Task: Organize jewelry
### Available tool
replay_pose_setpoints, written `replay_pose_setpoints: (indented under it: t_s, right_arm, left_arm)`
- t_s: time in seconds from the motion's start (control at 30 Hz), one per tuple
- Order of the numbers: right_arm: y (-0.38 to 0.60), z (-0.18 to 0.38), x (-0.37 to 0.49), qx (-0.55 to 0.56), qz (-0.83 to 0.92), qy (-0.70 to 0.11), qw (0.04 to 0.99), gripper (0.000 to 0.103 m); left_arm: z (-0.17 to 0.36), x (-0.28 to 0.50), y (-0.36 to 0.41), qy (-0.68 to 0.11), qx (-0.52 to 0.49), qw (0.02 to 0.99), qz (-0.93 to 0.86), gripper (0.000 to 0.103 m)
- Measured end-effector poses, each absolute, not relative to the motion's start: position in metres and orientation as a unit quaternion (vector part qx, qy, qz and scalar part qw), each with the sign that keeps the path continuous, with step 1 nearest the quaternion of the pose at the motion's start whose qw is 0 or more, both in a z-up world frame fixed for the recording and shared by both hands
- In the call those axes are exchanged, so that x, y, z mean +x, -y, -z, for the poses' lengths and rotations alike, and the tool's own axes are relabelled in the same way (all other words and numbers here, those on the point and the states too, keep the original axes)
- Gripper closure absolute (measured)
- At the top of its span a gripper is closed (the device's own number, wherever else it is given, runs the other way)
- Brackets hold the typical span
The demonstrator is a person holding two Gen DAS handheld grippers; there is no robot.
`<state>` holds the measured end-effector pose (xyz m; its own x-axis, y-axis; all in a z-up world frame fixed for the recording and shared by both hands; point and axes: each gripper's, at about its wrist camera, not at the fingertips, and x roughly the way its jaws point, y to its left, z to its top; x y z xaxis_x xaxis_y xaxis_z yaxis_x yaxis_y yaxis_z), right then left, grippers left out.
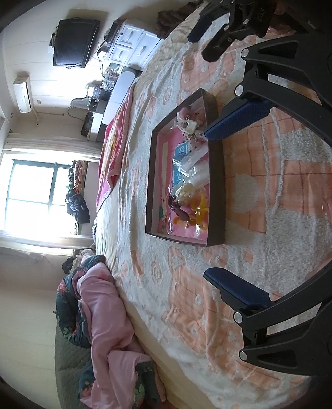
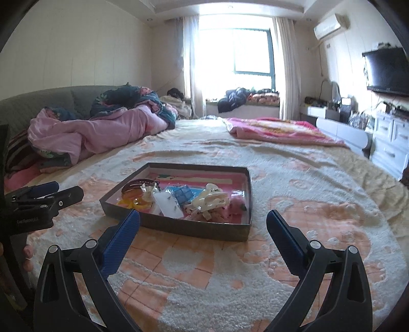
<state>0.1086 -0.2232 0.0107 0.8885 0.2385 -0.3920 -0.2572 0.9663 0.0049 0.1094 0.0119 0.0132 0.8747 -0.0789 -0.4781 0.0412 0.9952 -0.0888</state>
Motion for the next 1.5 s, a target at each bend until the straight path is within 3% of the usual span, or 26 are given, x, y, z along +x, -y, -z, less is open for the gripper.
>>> replay_pose_setpoints:
  t_s: [0.73, 1.5]
  right_arm:
    - [0.227, 0.0, 0.075, -0.015, -0.11, -0.146, 0.983, 0.006]
    - [0.224, 0.01, 0.084, -0.013, -0.105, -0.152, 0.983, 0.006]
  left_arm:
    - [-0.009, 0.077, -0.009, -0.193, -0.023, 0.981, 0.018, 0.011]
    - [0.002, 0.085, -0.01, -0.2, -0.028, 0.979, 0.019, 0.011]
